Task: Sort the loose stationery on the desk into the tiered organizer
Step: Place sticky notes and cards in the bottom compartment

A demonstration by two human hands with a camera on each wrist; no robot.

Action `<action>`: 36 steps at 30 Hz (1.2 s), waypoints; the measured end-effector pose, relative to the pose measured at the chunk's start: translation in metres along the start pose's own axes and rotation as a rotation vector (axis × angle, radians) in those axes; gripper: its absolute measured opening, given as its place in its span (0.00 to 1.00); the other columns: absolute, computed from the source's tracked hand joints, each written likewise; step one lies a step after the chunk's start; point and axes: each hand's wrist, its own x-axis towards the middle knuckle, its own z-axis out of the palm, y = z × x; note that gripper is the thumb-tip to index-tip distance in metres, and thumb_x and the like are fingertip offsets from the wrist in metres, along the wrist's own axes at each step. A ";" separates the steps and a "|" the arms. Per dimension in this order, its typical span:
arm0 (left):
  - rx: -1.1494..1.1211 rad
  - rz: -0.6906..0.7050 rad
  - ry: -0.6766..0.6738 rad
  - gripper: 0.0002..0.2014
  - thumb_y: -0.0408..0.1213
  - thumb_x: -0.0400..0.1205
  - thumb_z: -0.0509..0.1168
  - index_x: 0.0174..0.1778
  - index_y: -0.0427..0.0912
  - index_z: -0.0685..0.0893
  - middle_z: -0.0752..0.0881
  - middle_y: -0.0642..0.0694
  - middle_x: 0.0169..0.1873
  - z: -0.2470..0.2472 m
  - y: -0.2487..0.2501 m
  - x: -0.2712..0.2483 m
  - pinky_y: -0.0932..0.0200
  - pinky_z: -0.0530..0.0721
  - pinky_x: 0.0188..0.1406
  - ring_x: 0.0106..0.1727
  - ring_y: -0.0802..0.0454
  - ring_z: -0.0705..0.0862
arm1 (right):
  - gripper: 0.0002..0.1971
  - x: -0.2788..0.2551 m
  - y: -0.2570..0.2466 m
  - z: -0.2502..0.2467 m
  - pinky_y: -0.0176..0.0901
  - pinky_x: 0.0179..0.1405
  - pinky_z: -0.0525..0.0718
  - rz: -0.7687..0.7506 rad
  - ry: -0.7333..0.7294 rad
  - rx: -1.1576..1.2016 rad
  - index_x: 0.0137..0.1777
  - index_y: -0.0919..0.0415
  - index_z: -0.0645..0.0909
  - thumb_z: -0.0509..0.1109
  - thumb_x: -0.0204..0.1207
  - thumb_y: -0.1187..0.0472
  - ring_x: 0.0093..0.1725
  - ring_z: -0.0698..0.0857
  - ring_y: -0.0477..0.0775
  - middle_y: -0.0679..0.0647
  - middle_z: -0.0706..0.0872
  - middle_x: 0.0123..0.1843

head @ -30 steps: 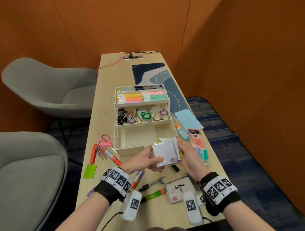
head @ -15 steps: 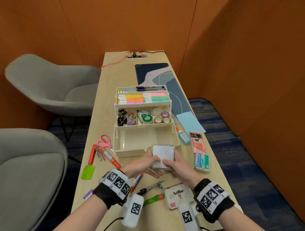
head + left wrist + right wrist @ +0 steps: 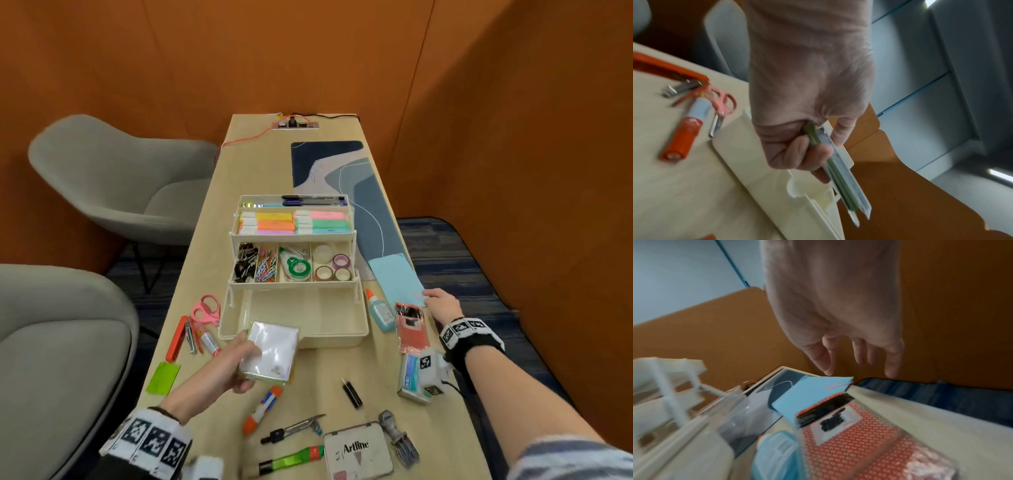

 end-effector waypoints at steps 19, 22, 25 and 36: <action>0.050 0.022 0.123 0.05 0.31 0.84 0.54 0.43 0.42 0.70 0.74 0.49 0.21 -0.019 -0.003 -0.001 0.59 0.63 0.25 0.23 0.52 0.68 | 0.11 -0.028 -0.043 0.004 0.49 0.53 0.85 -0.047 -0.068 0.789 0.57 0.59 0.83 0.72 0.75 0.66 0.53 0.85 0.54 0.57 0.86 0.54; 0.042 0.038 0.100 0.04 0.35 0.82 0.56 0.42 0.43 0.70 0.75 0.49 0.21 -0.026 -0.004 -0.005 0.60 0.65 0.23 0.22 0.52 0.69 | 0.12 -0.051 -0.057 0.000 0.35 0.41 0.83 -0.113 -0.060 0.895 0.60 0.61 0.80 0.68 0.78 0.68 0.46 0.85 0.45 0.53 0.86 0.50; 0.024 0.040 0.102 0.10 0.41 0.71 0.59 0.43 0.41 0.69 0.74 0.48 0.21 -0.035 -0.005 -0.010 0.61 0.65 0.21 0.21 0.52 0.69 | 0.10 -0.070 -0.070 -0.013 0.40 0.58 0.81 -0.178 -0.021 1.019 0.58 0.62 0.81 0.67 0.79 0.67 0.55 0.85 0.47 0.55 0.86 0.57; -0.038 0.059 0.137 0.23 0.42 0.74 0.60 0.63 0.33 0.70 0.71 0.48 0.26 -0.055 -0.017 -0.017 0.64 0.62 0.19 0.21 0.55 0.64 | 0.14 -0.130 -0.053 0.018 0.58 0.65 0.80 -0.144 -0.260 1.015 0.57 0.57 0.84 0.71 0.73 0.53 0.61 0.83 0.60 0.61 0.84 0.64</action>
